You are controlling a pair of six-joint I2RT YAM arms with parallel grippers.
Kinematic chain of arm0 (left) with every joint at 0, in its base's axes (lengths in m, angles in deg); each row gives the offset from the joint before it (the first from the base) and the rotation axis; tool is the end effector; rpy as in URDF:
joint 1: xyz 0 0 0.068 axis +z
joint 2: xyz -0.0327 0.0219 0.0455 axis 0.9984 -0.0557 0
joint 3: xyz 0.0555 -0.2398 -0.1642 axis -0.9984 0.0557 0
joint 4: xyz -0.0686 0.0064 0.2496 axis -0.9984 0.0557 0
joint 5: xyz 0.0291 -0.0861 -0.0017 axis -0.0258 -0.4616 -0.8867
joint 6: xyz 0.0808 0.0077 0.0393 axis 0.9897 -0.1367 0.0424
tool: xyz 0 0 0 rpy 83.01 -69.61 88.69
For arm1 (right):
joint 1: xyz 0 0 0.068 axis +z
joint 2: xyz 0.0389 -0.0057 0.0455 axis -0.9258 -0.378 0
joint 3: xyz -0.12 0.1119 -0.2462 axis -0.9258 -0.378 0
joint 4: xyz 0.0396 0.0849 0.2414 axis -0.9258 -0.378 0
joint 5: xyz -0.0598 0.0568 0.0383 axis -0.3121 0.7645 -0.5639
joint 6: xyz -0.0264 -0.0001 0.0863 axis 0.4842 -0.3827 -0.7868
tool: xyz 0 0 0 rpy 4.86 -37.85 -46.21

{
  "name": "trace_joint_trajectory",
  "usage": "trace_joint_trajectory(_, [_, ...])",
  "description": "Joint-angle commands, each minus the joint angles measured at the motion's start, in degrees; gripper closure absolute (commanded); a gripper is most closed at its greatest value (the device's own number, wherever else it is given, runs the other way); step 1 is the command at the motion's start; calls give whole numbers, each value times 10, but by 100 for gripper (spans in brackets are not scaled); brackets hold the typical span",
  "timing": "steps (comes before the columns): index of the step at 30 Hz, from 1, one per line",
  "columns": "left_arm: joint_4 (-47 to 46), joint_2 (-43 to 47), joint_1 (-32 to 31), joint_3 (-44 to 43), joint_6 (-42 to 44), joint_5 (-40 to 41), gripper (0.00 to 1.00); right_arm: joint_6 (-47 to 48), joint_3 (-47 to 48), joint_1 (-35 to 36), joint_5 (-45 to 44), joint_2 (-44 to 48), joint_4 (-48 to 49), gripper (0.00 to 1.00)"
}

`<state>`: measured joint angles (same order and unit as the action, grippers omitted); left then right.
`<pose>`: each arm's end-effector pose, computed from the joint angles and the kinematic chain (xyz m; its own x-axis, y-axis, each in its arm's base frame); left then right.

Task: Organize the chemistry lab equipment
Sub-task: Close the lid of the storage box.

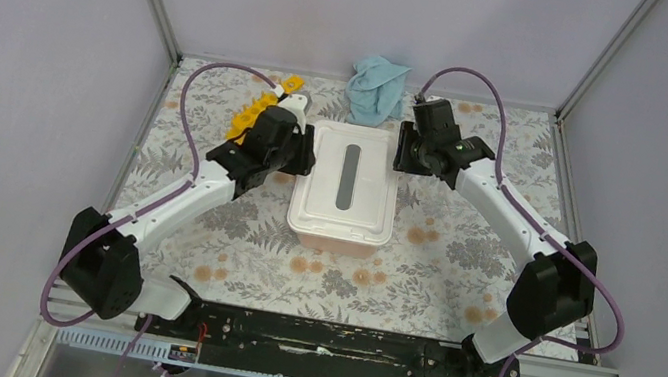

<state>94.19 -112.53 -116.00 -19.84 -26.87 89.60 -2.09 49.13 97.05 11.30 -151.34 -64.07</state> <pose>0.2962 -0.1576 0.2932 -0.6077 -0.0449 -0.7929 0.2339 0.9440 -0.2327 0.3505 0.1860 0.3090 -0.6889 0.0006 -0.7248 -0.1912 0.9644 0.1826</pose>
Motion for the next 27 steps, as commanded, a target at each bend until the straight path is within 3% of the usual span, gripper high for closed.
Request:
trace_joint_trajectory(1, [-10, -4, -2, 10, 7, -18, 53, 0, -5, 4, 13, 11, 4, 57])
trace_joint_trajectory(27, [-15, -28, -2, 36, 33, -6, 61, -19, -31, 5, 50, -22, 7, 58])
